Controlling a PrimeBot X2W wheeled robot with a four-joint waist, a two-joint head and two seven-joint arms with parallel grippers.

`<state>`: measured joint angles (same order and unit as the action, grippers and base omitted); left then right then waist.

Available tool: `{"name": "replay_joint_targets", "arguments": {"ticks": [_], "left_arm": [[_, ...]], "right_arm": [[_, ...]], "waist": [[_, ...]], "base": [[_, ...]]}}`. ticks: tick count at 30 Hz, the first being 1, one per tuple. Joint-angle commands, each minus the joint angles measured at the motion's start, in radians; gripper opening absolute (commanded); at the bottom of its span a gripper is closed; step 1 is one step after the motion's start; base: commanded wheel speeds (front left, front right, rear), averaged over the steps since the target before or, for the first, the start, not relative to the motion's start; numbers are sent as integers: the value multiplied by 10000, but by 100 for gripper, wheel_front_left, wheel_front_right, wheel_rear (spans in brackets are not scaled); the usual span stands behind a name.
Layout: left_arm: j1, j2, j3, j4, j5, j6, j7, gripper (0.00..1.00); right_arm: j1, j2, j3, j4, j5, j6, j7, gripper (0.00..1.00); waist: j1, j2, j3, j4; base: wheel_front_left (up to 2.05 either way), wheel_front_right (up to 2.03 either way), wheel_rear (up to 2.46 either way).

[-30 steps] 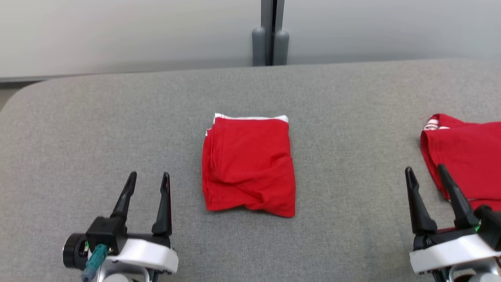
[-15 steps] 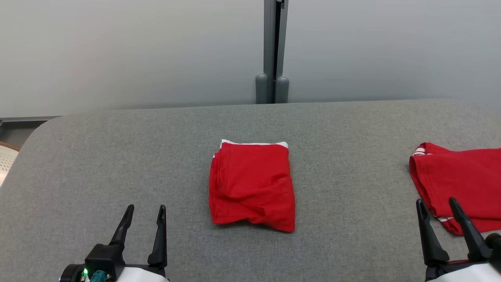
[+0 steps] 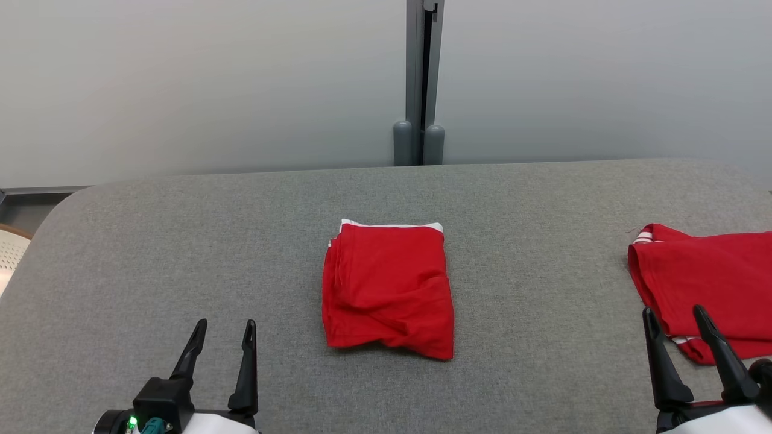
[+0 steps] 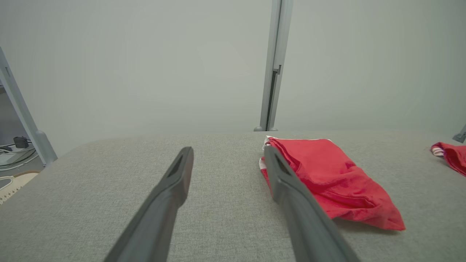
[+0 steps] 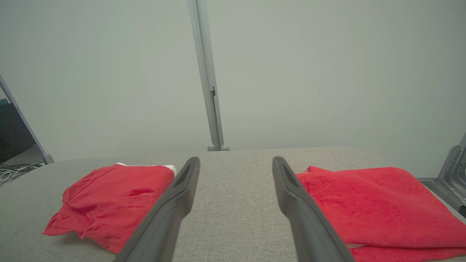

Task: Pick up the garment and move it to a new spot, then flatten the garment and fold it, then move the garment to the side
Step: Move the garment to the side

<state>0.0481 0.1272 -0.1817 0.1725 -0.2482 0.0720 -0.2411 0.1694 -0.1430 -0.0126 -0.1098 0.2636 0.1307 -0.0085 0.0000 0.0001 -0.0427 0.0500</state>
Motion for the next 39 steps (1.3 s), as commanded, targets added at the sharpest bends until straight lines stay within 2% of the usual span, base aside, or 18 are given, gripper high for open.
{"name": "replay_joint_targets", "arguments": {"ticks": [1,7,12,20,21,24,27,32,33,34,35,39], "left_arm": [[-72,62,-20,31,-30,77,-4,100],[-236,57,-101,92,-53,83,-7,100],[-750,-69,-283,-31,46,59,-58,100],[-2158,-507,-745,-413,102,50,-203,100],[-2158,-507,-745,-413,102,50,-203,100],[-2699,-648,-1021,-533,10,46,-235,100],[-2789,-710,-1101,-642,-162,94,-241,100],[-2923,-744,-1222,-758,-157,165,-244,100],[-2916,-746,-1239,-772,-152,172,-245,100],[-2933,-743,-1263,-786,-162,191,-245,100],[-2979,-740,-1291,-804,-193,196,-245,100],[-3073,-749,-1345,-857,-109,264,-246,100]], "right_arm": [[103,7,10,-2,89,-1,63,100],[-8,-18,1,117,61,-1,126,100],[-611,-225,223,509,149,-1,258,100],[-2560,-732,1162,2070,477,-2,508,100],[-2560,-732,1162,2070,477,-2,508,100],[-3357,-813,1652,3182,744,-2,615,100],[-3694,-699,2056,3951,981,-2,828,100],[-3916,-551,2179,4689,992,-2,1340,100],[-3902,-519,2244,4725,992,-2,1456,49],[-3921,-485,2218,4679,981,-2,1434,20],[-3871,-487,2260,4689,959,-1,1651,0],[-3870,-628,2359,4210,652,-4,1848,0]], "waist": [[0,-1,-25,3],[0,-1,-58,136],[0,-1,355,671],[0,-1,2126,2197],[0,-1,2126,2197],[0,-1,2803,2918],[0,-1,3047,3179],[0,-1,3297,3284],[0,-1,3325,3279],[0,-1,3351,3267],[0,-1,3364,3252],[0,-1,3384,3043]], "base": [[0,0,0],[0,0,0],[0,0,0],[0,0,0],[0,0,0],[0,0,0],[0,0,0],[0,0,0],[0,0,0],[0,0,0],[0,0,0],[0,0,0]]}}
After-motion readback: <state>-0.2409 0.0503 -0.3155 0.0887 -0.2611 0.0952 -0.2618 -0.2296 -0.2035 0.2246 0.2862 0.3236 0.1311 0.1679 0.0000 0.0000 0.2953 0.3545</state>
